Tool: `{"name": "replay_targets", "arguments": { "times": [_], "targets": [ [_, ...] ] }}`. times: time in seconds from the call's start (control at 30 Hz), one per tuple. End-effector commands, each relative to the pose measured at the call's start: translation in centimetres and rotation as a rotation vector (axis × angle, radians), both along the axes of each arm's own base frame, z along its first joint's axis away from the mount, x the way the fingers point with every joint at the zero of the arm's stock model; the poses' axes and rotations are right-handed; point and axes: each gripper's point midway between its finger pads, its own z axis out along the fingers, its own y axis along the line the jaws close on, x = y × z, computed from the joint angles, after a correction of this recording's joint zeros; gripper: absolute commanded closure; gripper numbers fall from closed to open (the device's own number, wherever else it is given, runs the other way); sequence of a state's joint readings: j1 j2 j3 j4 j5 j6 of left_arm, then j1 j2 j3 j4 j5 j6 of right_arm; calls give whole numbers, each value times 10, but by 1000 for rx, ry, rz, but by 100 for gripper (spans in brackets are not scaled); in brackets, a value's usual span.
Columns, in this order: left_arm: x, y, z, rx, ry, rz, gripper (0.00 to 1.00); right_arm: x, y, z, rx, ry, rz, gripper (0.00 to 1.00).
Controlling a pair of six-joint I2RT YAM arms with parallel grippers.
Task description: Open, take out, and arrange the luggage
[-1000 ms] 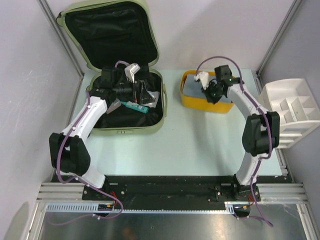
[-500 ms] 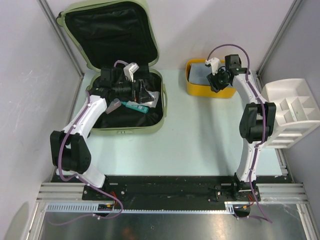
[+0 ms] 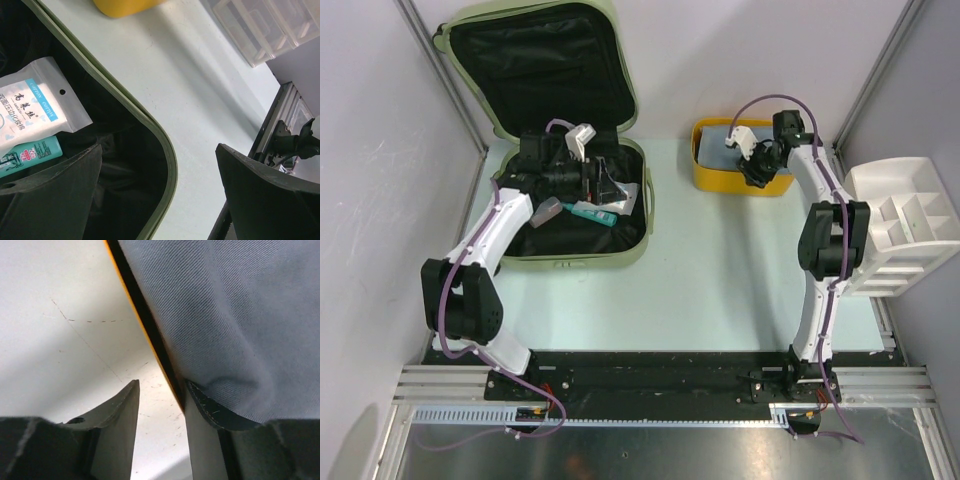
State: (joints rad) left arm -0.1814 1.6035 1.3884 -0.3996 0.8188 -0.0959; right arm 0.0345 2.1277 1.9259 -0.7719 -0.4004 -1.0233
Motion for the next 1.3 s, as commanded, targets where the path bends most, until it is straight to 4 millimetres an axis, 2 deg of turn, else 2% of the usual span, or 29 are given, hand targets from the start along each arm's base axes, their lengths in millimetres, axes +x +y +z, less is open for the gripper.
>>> {"name": "replay_targets", "arguments": {
  "times": [0.0, 0.03, 0.07, 0.13, 0.17, 0.2, 0.23, 0.27, 0.33, 0.37, 0.43, 0.47, 0.5, 0.53, 0.6, 0.63, 0.7, 0.73, 0.77, 0.87, 0.9, 0.97, 1.2, 1.27],
  "targets": [
    [5, -2, 25, -22, -87, -38, 0, 0, -9, -22, -28, 111, -12, 63],
    [5, -1, 26, -21, -91, -34, 0, -2, -9, -31, -19, 150, -32, 67],
    [4, -2, 26, -21, -89, -36, 0, -7, -9, -31, 1, 190, -74, 72],
    [3, 0, 28, -19, -96, -33, 0, -13, -8, -23, 27, 211, -99, 73],
    [2, 0, 29, -20, -98, -33, 0, -18, -6, -19, 42, 217, -103, 79],
    [2, 0, 27, -20, -93, -34, 0, -29, -5, -28, 56, 259, -125, 82],
    [2, 0, 28, -21, -96, -33, 0, -32, -4, -27, 65, 257, -136, 87],
    [1, 0, 27, -22, -92, -33, 0, -29, -3, -12, 83, 212, -154, 98],
    [1, 1, 27, -21, -91, -32, 0, -38, 0, -12, 129, 247, -221, 100],
    [0, 1, 27, -22, -89, -31, 0, -35, 0, -2, 148, 220, -258, 100],
    [0, 1, 27, -24, -88, -32, 0, -37, 0, 2, 204, 243, -393, 100],
    [0, 1, 26, -24, -84, -31, 0, -23, -10, 8, 193, 180, -474, 100],
    [-1, 0, 25, -24, -81, -32, 0, -19, -15, 19, 212, 144, -543, 100],
    [-1, 0, 25, -24, -82, -33, 0, -13, -19, 19, 240, 112, -600, 100],
    [-1, 1, 23, -23, -75, -29, 0, -2, -35, 31, 229, 7, -677, 100],
    [-2, 0, 23, -24, -74, -30, 0, 10, -40, 36, 237, -57, -696, 100],
    [-2, 1, 20, -22, -65, -27, 0, 25, -57, 41, 213, -125, -780, 100],
    [-3, 1, 20, -21, -66, -27, 0, 35, -61, 28, 206, -122, -819, 100],
    [-2, 2, 20, -20, -66, -21, 0, 47, -94, 45, 191, -191, -933, 100],
    [-5, 3, 22, -15, -70, -13, 0, 60, -131, 28, 156, -219, -1121, 100],
    [-5, 4, 22, -11, -74, -5, 0, 64, -138, 33, 168, -237, -1143, 100],
    [-8, 5, 22, -7, -81, -3, 0, 68, -157, 28, 169, -260, -1193, 100],
    [-14, 9, 19, 1, -79, 9, 0, 85, -178, 30, 180, -331, -1130, 100],
    [-13, 10, 18, 4, -77, 12, 0, 91, -189, 41, 171, -387, -1148, 100]
  ]
}}
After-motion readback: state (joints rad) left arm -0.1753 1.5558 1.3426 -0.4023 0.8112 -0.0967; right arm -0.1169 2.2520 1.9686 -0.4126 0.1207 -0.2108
